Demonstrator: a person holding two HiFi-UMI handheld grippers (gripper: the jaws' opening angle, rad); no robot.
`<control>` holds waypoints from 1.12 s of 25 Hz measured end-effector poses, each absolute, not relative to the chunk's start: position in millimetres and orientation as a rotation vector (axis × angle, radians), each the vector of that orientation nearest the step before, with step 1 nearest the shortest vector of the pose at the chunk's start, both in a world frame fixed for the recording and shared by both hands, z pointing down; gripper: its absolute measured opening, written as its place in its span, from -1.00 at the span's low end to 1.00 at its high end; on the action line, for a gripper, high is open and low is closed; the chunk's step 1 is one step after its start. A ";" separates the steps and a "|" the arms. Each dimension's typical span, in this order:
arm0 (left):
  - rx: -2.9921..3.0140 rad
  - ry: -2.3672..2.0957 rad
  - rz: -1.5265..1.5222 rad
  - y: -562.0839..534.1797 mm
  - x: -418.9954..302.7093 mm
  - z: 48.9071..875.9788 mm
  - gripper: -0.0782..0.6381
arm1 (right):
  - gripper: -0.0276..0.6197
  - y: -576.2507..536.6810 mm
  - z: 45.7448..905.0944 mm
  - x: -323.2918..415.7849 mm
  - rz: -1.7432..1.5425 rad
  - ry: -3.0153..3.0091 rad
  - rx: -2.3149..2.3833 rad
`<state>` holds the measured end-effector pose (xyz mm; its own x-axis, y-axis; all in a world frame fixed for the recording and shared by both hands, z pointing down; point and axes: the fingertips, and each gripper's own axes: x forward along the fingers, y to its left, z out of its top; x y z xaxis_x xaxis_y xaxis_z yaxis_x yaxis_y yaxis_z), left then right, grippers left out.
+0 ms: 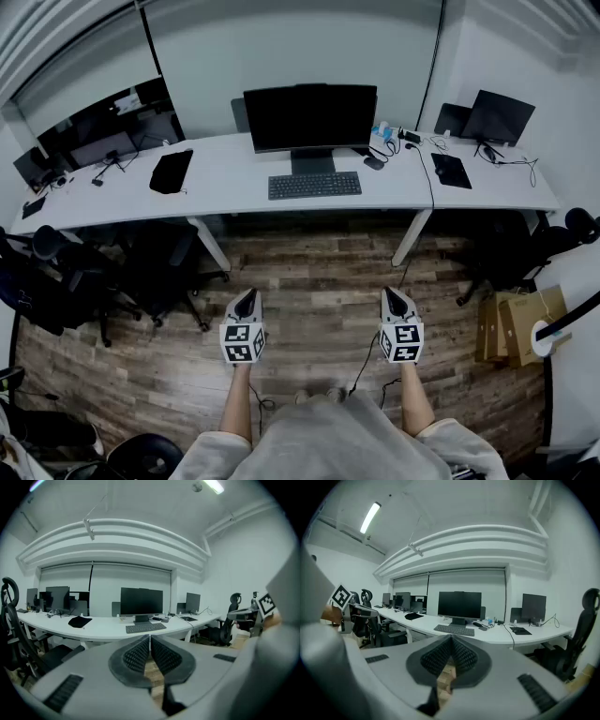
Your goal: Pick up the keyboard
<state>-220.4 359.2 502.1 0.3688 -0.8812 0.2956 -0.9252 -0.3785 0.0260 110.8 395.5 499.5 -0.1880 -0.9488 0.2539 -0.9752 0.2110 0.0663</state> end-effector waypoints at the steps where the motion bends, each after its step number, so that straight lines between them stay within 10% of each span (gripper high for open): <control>1: 2.441 -1.630 0.348 358.5 -219.6 501.8 -0.74 | -0.92 394.4 499.2 111.2 0.157 -2.246 1.828; 28: 2.439 -1.646 0.327 360.5 -199.7 505.4 -0.74 | -0.91 391.1 500.1 140.1 0.133 -2.278 1.848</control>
